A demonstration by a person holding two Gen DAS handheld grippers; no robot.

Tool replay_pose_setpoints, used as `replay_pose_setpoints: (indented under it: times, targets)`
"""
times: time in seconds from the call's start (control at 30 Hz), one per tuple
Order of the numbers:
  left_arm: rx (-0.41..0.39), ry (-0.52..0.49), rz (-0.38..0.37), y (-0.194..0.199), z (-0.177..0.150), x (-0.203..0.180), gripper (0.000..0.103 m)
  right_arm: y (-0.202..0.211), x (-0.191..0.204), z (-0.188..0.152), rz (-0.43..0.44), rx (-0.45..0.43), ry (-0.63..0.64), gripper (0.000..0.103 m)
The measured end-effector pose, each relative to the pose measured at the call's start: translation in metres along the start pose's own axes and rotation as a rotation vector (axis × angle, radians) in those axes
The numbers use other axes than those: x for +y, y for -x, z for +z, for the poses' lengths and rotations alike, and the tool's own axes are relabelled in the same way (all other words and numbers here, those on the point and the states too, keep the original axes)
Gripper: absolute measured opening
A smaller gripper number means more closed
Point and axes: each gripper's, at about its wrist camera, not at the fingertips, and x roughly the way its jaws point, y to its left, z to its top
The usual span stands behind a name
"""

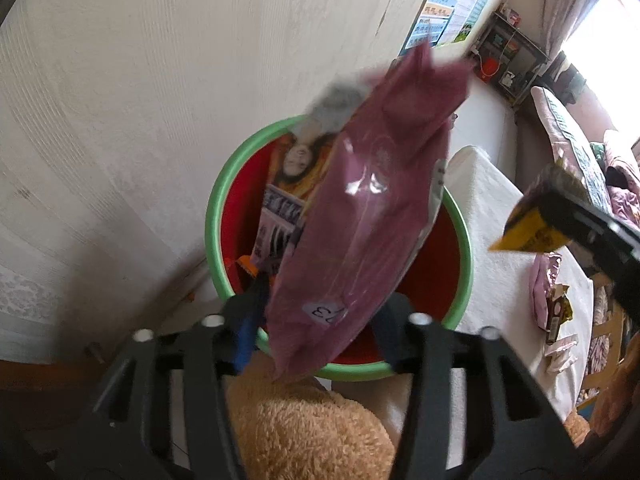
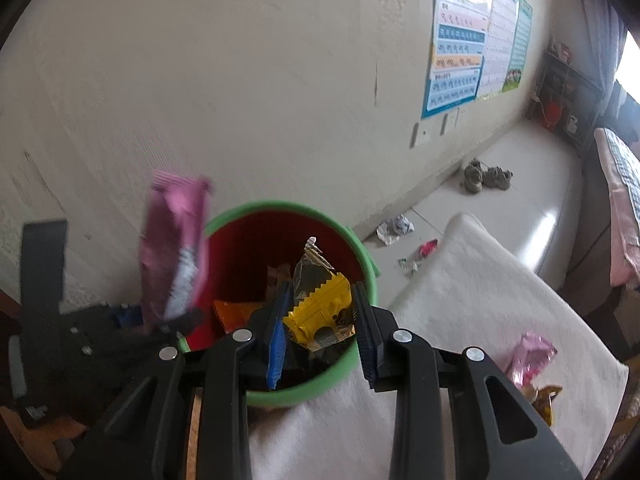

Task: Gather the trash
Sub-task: 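Carry both bags over the red bucket and open both grippers, then move both open grippers back toward the remaining wrappers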

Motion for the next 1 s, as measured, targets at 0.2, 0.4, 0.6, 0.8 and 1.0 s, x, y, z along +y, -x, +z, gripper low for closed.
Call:
replay_pose_setpoints:
  times: [0.2,0.4,0.6,0.8,1.0]
  targets:
    - [-0.001,0.029,0.005,0.000,-0.005,0.005,0.062,0.007,0.007,0.006,0.026,-0.036,0.004,0.051]
    - [-0.008,0.030,0.005,0.007,-0.009,0.004,0.066,0.019,0.005,0.002,0.054,-0.048,-0.014,0.062]
    - [-0.045,-0.002,-0.021,0.026,-0.020,-0.010,0.074,0.048,-0.025,-0.031,0.012,-0.065,-0.051,0.074]
    - [-0.090,-0.090,-0.065,0.038,-0.035,-0.040,0.082,0.071,-0.118,-0.117,-0.149,0.028,-0.274,0.074]
    - [-0.135,-0.104,-0.099,0.044,-0.045,-0.076,0.095,0.086,-0.227,-0.194,-0.313,0.105,-0.693,0.074]
